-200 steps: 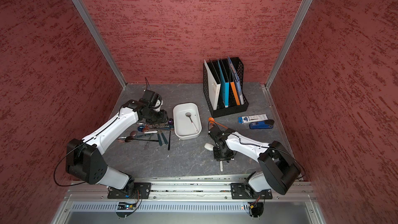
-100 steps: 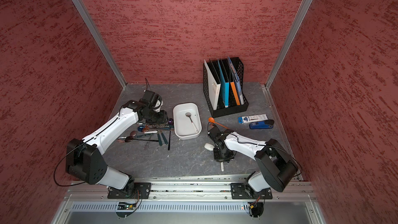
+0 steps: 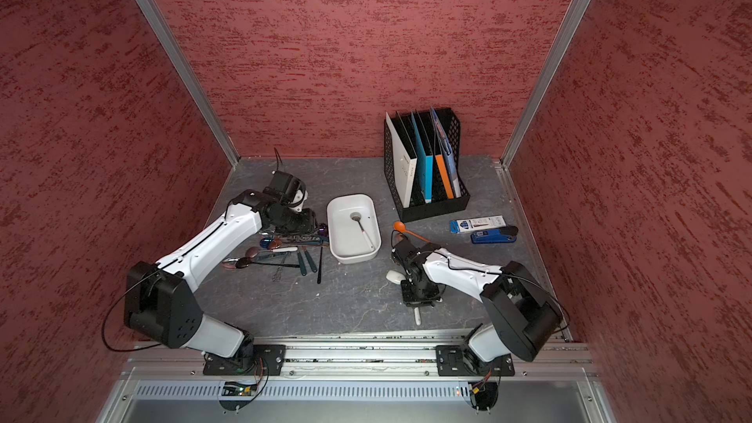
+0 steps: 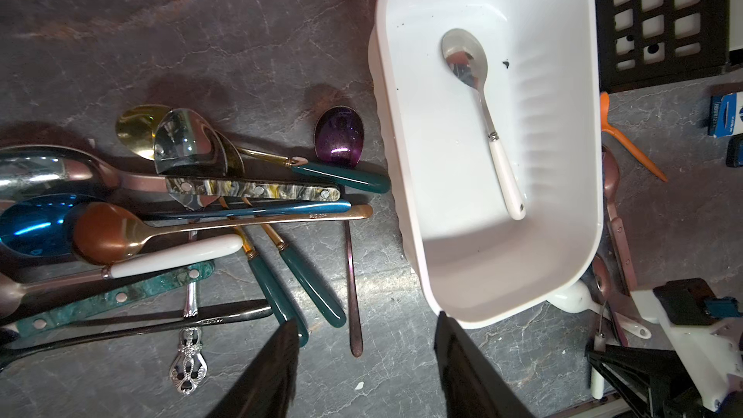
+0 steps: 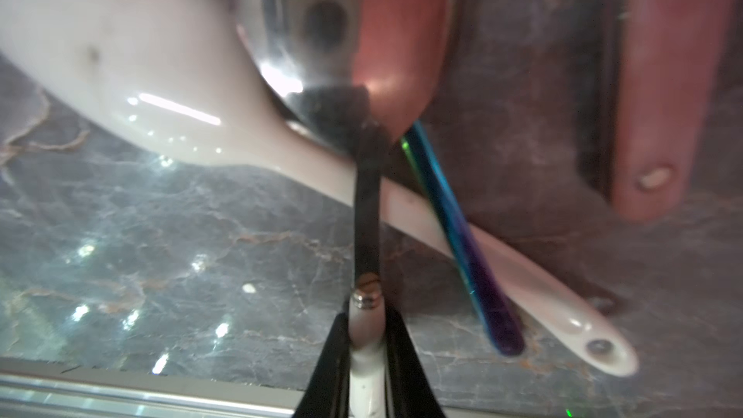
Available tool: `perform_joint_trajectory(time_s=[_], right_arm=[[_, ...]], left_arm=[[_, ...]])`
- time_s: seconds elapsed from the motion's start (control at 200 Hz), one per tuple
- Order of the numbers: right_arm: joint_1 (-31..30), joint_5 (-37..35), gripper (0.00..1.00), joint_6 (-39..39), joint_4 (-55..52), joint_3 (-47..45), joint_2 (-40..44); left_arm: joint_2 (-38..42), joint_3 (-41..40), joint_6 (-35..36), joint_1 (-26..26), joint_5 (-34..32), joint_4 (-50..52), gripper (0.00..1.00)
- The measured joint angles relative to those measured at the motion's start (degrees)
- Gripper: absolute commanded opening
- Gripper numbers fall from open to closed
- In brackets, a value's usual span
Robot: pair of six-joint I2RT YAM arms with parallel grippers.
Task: Put the spoon into the storage box
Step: Pick up the spoon from the center of the board.
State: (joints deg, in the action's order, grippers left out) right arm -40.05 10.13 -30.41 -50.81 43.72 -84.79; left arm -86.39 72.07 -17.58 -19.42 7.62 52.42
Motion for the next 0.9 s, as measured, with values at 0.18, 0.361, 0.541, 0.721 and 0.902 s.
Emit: perform_joint_trajectory(time_s=[0.18, 0.361, 0.541, 0.721, 0.902], right_arm=[[-0.04, 3.89, 0.14, 1.27, 0.5, 0.5, 0.04], [-0.04, 6.84, 0.14, 2.67, 0.66, 2.12, -0.2], [-0.04, 9.94, 0.14, 4.46, 0.5, 5.95, -2.89], [-0.04, 10.62, 0.14, 5.84, -0.85, 8.37, -4.37], [-0.04, 8.26, 0.14, 6.69, -4.92, 14.82, -4.37]], left_arm=[[0.0, 0.0, -0.15, 0.94, 0.55, -0.15, 0.58], [0.0, 0.0, -0.17, 1.42, 1.36, -0.55, 0.58], [0.0, -0.09, -0.61, 1.77, 1.81, -0.92, 0.58], [0.0, -0.15, -1.07, 2.21, 2.51, -1.09, 0.58], [0.0, -1.29, -1.77, 3.26, 3.67, -2.01, 0.59]])
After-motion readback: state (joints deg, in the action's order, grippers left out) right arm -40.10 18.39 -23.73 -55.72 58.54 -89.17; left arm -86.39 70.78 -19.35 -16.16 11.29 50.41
